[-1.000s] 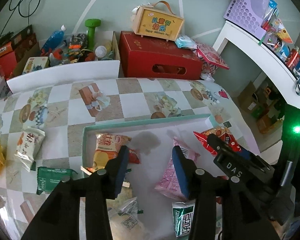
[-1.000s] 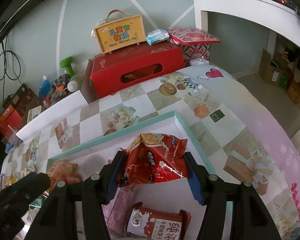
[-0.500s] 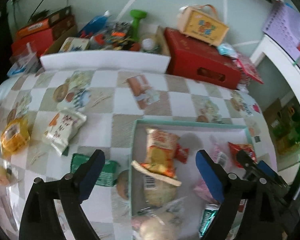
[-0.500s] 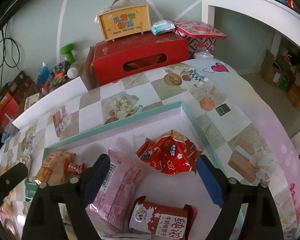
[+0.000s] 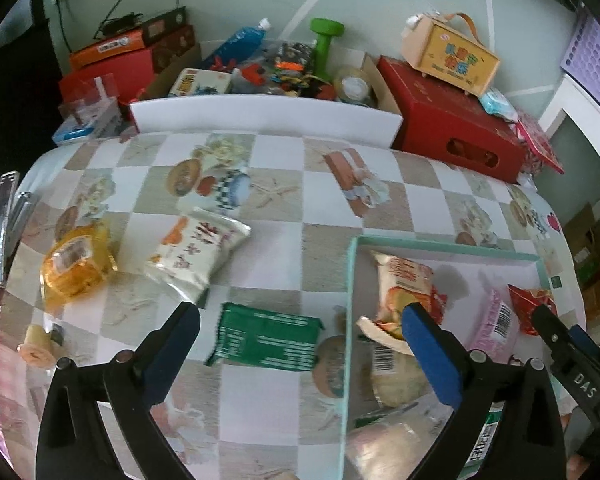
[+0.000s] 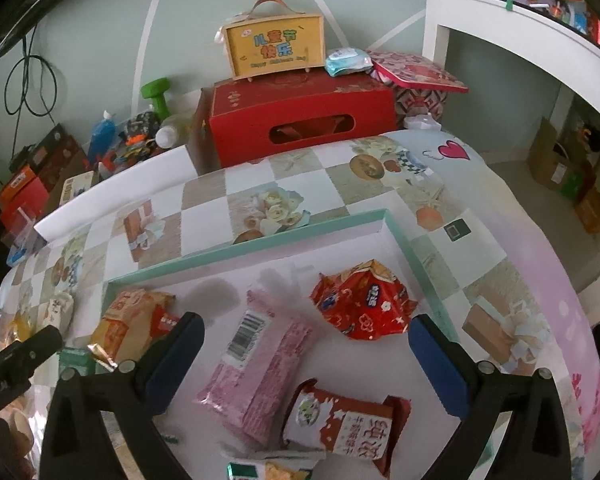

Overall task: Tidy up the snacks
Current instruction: 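Move both tools back over the table toward the green pack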

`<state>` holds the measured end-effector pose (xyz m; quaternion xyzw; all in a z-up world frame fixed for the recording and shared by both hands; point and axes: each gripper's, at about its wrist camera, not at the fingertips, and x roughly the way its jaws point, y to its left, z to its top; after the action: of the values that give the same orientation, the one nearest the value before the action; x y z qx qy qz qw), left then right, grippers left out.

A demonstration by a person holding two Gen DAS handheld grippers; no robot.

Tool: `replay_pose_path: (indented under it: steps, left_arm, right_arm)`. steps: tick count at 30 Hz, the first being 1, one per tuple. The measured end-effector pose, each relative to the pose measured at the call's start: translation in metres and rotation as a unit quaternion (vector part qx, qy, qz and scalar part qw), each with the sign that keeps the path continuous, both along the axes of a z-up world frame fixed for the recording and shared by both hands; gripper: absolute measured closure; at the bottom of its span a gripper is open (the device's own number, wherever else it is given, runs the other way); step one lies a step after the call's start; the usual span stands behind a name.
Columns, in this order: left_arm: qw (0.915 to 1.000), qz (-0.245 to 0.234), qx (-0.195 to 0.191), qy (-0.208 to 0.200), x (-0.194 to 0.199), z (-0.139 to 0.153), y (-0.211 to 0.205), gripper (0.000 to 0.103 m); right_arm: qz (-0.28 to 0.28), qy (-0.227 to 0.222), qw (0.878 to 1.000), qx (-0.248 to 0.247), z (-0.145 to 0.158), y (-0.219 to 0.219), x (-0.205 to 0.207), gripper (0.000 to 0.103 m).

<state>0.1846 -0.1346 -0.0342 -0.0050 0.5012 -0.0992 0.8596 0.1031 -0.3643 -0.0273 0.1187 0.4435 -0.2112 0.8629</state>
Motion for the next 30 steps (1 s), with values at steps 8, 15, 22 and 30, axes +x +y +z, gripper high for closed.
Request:
replay_pose_path:
  steps: [8,15,22,30]
  left_arm:
    - [0.9995,0.005,0.009,-0.030,-0.007,0.009,0.030,0.002]
    - [0.9986,0.040,0.014,-0.032,-0.011,0.005,0.076,0.002]
    - [0.9931,0.114,0.000,-0.029,-0.013,0.004,0.144,0.002]
    - [0.9853,0.169,-0.022,-0.004,-0.019,-0.010,0.200,0.002]
  right_arm:
    - [0.015,0.011,1.000,-0.012,0.006,0.022,0.002,0.000]
    - [0.058,-0.016,0.998,0.005,0.022,0.055,0.004,0.000]
    - [0.133,-0.032,0.990,0.023,0.026,0.116,0.016,0.000]
    - [0.229,-0.015,0.971,0.065,0.004,0.188,0.028,0.000]
